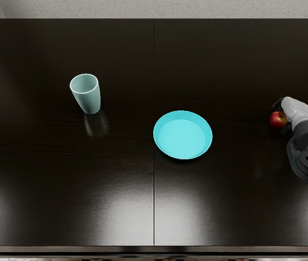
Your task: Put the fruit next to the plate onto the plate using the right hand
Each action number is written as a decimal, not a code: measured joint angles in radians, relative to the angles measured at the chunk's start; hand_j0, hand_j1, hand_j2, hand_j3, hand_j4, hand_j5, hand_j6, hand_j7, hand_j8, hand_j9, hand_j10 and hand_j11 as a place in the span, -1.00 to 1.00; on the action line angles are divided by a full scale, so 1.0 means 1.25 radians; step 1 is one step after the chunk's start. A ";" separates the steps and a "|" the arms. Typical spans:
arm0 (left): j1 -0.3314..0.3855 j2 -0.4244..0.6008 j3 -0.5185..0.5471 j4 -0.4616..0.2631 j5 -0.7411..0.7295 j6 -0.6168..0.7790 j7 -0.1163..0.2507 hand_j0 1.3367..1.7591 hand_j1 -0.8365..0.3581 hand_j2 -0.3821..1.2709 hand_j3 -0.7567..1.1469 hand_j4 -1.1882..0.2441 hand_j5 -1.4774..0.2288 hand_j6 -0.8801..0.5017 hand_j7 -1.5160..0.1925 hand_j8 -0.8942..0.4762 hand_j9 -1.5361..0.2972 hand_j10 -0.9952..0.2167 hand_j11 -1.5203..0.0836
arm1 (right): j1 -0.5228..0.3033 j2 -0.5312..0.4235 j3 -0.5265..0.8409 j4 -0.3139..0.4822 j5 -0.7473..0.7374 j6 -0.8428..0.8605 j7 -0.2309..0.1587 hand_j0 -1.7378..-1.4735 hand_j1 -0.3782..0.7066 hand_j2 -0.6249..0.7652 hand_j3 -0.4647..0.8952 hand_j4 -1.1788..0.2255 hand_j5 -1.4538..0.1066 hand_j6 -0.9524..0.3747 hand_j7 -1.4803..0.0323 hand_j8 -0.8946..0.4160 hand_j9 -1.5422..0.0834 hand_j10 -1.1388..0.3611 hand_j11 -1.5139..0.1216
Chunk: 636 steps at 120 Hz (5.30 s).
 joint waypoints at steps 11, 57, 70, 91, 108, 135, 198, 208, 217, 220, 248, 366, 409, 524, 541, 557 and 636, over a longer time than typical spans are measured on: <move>0.000 0.000 0.000 0.000 0.000 0.000 0.000 0.52 0.97 -0.54 -0.20 0.65 0.72 0.26 0.76 0.29 0.66 0.63 0.88 | 0.003 0.000 0.000 0.003 0.004 0.000 -0.001 -0.48 -0.07 -0.24 -0.31 0.04 0.12 -0.25 0.19 -0.33 0.19 -0.09 0.14; 0.000 0.000 0.000 0.000 0.001 0.000 0.000 0.52 0.97 -0.54 -0.20 0.65 0.72 0.26 0.76 0.29 0.66 0.63 0.88 | 0.006 -0.001 0.000 0.008 0.009 0.000 0.000 -0.39 0.07 -0.17 -0.32 -0.01 0.06 -0.28 0.13 -0.37 0.13 -0.13 0.09; 0.000 0.000 0.000 0.000 0.000 0.000 0.000 0.52 0.97 -0.54 -0.20 0.65 0.72 0.26 0.76 0.29 0.66 0.63 0.88 | 0.005 -0.001 0.000 0.009 0.009 0.000 -0.001 -0.39 0.09 -0.17 -0.32 -0.02 0.04 -0.26 0.11 -0.39 0.11 -0.14 0.07; 0.000 0.000 0.000 -0.001 0.001 0.000 0.000 0.52 0.97 -0.54 -0.21 0.65 0.72 0.26 0.76 0.29 0.66 0.63 0.88 | 0.003 -0.001 0.001 0.010 0.005 0.000 -0.001 -0.37 0.12 -0.17 -0.32 -0.09 -0.01 -0.21 0.05 -0.35 0.06 -0.20 0.02; 0.000 0.000 0.000 -0.002 0.001 0.000 0.000 0.52 0.97 -0.54 -0.21 0.65 0.72 0.26 0.76 0.29 0.66 0.63 0.88 | 0.002 -0.001 0.001 0.010 0.005 0.001 -0.001 -0.34 0.14 -0.16 -0.32 -0.13 -0.08 -0.16 -0.02 -0.30 -0.01 -0.25 -0.05; 0.000 0.000 0.000 -0.002 0.000 0.000 0.000 0.52 0.97 -0.54 -0.21 0.65 0.72 0.26 0.76 0.29 0.66 0.63 0.88 | 0.001 -0.001 0.001 0.011 0.004 0.001 -0.001 -0.32 0.15 -0.13 -0.32 -0.08 -0.17 -0.11 -0.09 -0.25 -0.09 -0.30 -0.13; 0.000 0.000 0.000 -0.002 0.001 0.000 0.000 0.52 0.97 -0.54 -0.21 0.65 0.72 0.26 0.76 0.29 0.66 0.63 0.88 | 0.001 -0.005 0.002 0.023 0.004 0.000 -0.001 -0.47 0.23 0.08 -0.41 -0.10 -0.24 -0.09 -0.20 -0.24 -0.19 -0.38 -0.22; 0.000 0.000 0.000 -0.002 0.000 0.000 0.000 0.52 0.97 -0.54 -0.21 0.65 0.72 0.26 0.76 0.29 0.66 0.63 0.88 | 0.002 -0.013 0.004 0.040 0.006 0.000 -0.001 -0.39 0.21 0.16 -0.32 -0.18 -0.25 -0.17 -0.20 -0.32 -0.19 -0.39 -0.23; 0.000 0.000 0.000 -0.002 0.000 0.000 0.000 0.52 0.97 -0.54 -0.21 0.65 0.72 0.26 0.76 0.29 0.66 0.63 0.88 | 0.004 -0.019 0.006 0.052 0.008 0.001 0.000 -0.38 0.18 0.23 -0.32 -0.24 -0.26 -0.24 -0.21 -0.38 -0.20 -0.39 -0.24; 0.000 0.000 0.000 -0.002 0.000 0.000 0.000 0.52 0.97 -0.54 -0.21 0.65 0.72 0.26 0.76 0.29 0.66 0.63 0.88 | 0.005 -0.022 0.007 0.056 0.009 0.001 0.000 -0.38 0.19 0.25 -0.32 -0.24 -0.27 -0.24 -0.22 -0.38 -0.20 -0.39 -0.24; 0.000 0.000 0.000 -0.001 0.000 0.000 0.000 0.52 0.97 -0.54 -0.21 0.65 0.72 0.26 0.76 0.29 0.66 0.63 0.88 | 0.023 -0.075 0.013 0.130 0.015 0.004 0.000 -0.37 0.26 0.34 -0.32 -0.17 -0.33 -0.18 -0.24 -0.33 -0.24 -0.40 -0.28; 0.069 0.000 -0.008 0.007 0.000 -0.001 0.000 0.52 0.97 -0.54 -0.21 0.65 0.72 0.26 0.76 0.29 0.66 0.63 0.88 | 0.157 -0.118 0.039 0.327 0.116 0.034 0.000 -0.35 0.35 0.43 -0.32 -0.10 -0.37 -0.13 -0.26 -0.27 -0.26 -0.40 -0.30; 0.070 0.000 -0.047 0.008 0.000 -0.001 0.000 0.52 0.97 -0.54 -0.21 0.65 0.72 0.26 0.76 0.29 0.66 0.63 0.88 | 0.211 -0.018 0.037 0.324 0.158 0.034 0.000 -0.36 0.35 0.44 -0.32 -0.09 -0.38 -0.12 -0.26 -0.27 -0.27 -0.40 -0.31; 0.068 0.000 -0.048 0.008 0.000 -0.001 0.000 0.52 0.97 -0.54 -0.21 0.65 0.72 0.26 0.76 0.29 0.66 0.63 0.88 | 0.175 0.144 0.032 0.314 0.211 0.024 0.000 -0.37 -0.32 0.11 -0.32 0.26 0.19 0.13 0.30 0.02 0.27 0.01 0.23; 0.067 0.000 -0.048 0.008 0.000 -0.001 0.000 0.52 0.97 -0.54 -0.21 0.65 0.72 0.26 0.76 0.29 0.66 0.63 0.88 | 0.175 0.140 0.035 0.322 0.211 0.024 0.000 -0.39 -0.63 0.01 -0.32 0.47 0.53 0.28 0.63 0.19 0.59 0.26 0.54; 0.067 0.000 -0.048 0.008 0.000 -0.001 0.000 0.52 0.97 -0.54 -0.21 0.65 0.72 0.26 0.76 0.29 0.66 0.63 0.88 | 0.176 0.134 0.053 0.340 0.222 0.028 0.000 -0.39 -0.78 -0.04 -0.32 0.57 0.69 0.35 0.79 0.27 0.73 0.39 0.69; 0.067 0.000 -0.049 0.006 -0.001 -0.001 0.000 0.52 0.97 -0.54 -0.21 0.65 0.72 0.26 0.76 0.29 0.66 0.63 0.88 | -0.286 -0.228 0.713 0.234 1.258 0.869 0.000 -0.40 -0.94 -0.10 -0.32 0.68 0.86 0.43 0.95 0.36 0.89 0.51 0.84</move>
